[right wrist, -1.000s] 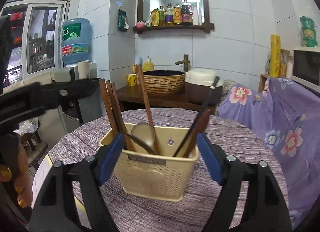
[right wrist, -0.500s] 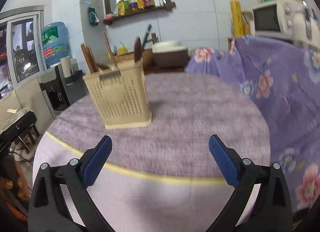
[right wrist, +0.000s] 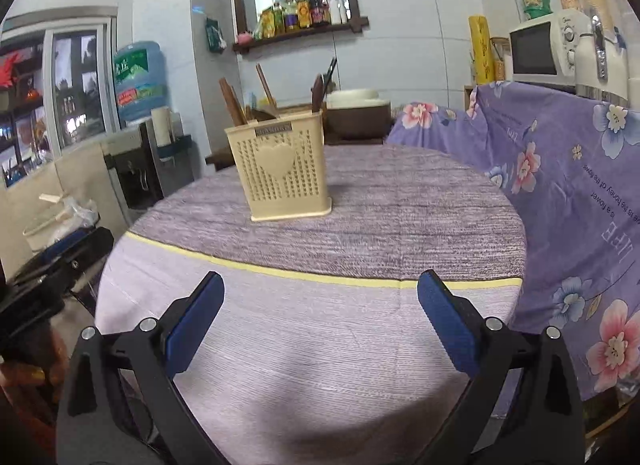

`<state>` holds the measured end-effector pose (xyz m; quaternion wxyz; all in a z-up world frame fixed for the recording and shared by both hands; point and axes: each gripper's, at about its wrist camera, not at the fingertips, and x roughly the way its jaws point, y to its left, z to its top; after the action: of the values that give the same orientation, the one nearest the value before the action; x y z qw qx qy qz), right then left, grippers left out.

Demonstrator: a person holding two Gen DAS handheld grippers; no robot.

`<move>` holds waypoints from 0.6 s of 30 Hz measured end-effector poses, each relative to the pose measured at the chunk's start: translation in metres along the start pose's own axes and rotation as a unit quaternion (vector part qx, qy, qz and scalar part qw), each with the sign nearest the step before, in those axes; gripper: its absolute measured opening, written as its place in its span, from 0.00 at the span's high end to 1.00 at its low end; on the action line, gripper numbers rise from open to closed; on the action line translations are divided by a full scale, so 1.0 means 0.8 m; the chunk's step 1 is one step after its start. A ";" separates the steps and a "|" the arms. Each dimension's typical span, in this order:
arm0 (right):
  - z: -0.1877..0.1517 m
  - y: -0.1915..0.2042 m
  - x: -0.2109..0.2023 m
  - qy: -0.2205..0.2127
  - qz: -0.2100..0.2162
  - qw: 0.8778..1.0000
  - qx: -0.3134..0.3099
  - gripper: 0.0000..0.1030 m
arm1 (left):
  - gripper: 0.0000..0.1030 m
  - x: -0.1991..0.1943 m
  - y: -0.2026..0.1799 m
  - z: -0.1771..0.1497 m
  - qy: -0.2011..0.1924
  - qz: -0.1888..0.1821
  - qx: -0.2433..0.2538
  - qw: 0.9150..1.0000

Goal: Organize utensils

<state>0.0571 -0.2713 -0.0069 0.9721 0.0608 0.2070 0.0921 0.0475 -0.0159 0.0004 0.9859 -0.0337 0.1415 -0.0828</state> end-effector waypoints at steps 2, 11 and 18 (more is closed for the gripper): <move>0.000 0.003 -0.013 -0.014 0.003 1.000 0.005 0.06 | 0.05 -0.009 -0.004 0.001 -0.009 0.004 0.010 1.000; -0.003 0.025 -0.027 -0.028 -0.001 0.999 -0.031 0.06 | 0.05 -0.025 -0.003 -0.007 0.000 0.008 0.007 1.000; -0.003 0.026 -0.032 -0.036 0.002 0.999 -0.035 0.06 | 0.05 -0.029 -0.001 -0.006 -0.005 0.009 0.005 1.000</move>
<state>0.0298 -0.2564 0.0041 0.9802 0.0304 0.1688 0.0990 0.0245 -0.0127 0.0023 0.9874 -0.0283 0.1367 -0.0745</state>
